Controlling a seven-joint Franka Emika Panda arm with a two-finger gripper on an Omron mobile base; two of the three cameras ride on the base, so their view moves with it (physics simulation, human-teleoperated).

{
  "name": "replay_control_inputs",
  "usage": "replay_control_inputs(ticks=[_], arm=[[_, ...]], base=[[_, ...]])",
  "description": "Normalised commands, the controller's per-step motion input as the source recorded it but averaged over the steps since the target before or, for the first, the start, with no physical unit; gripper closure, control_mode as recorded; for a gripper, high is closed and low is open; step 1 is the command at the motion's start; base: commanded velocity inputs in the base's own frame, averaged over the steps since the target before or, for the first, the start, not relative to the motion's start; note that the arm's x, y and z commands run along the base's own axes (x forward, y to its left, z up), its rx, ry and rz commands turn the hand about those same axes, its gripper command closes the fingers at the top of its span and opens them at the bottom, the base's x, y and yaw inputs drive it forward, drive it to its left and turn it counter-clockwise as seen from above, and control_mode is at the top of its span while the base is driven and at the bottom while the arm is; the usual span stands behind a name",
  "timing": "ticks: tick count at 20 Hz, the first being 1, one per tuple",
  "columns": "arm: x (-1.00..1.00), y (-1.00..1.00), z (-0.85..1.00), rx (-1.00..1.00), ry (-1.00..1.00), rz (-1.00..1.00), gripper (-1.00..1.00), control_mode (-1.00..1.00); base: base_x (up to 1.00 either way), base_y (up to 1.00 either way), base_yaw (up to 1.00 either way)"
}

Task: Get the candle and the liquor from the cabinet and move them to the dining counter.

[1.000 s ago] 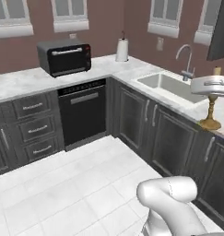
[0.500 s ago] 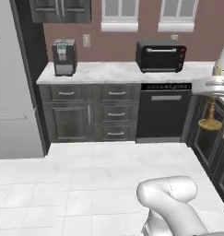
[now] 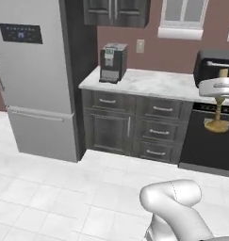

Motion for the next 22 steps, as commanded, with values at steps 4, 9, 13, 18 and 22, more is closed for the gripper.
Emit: replay_control_inputs(ticks=[4, 9, 13, 18, 22], arm=[[0.0, 0.0, 0.0, 0.0, 0.0, 0.0, 1.0, 1.0], [0.0, 0.0, 0.0, 0.0, 0.0, 0.0, 1.0, 1.0], [0.0, 0.0, 0.0, 0.0, 0.0, 0.0, 1.0, 1.0], [0.0, 0.0, 0.0, 0.0, 0.0, 0.0, 1.0, 1.0], [0.0, 0.0, 0.0, 0.0, 0.0, 0.0, 1.0, 1.0]], base=[[1.0, -0.36, 0.52], [0.73, -0.19, 0.82], [0.55, -0.13, 0.87], [0.39, -0.03, 0.92], [0.59, -0.34, 0.73]])
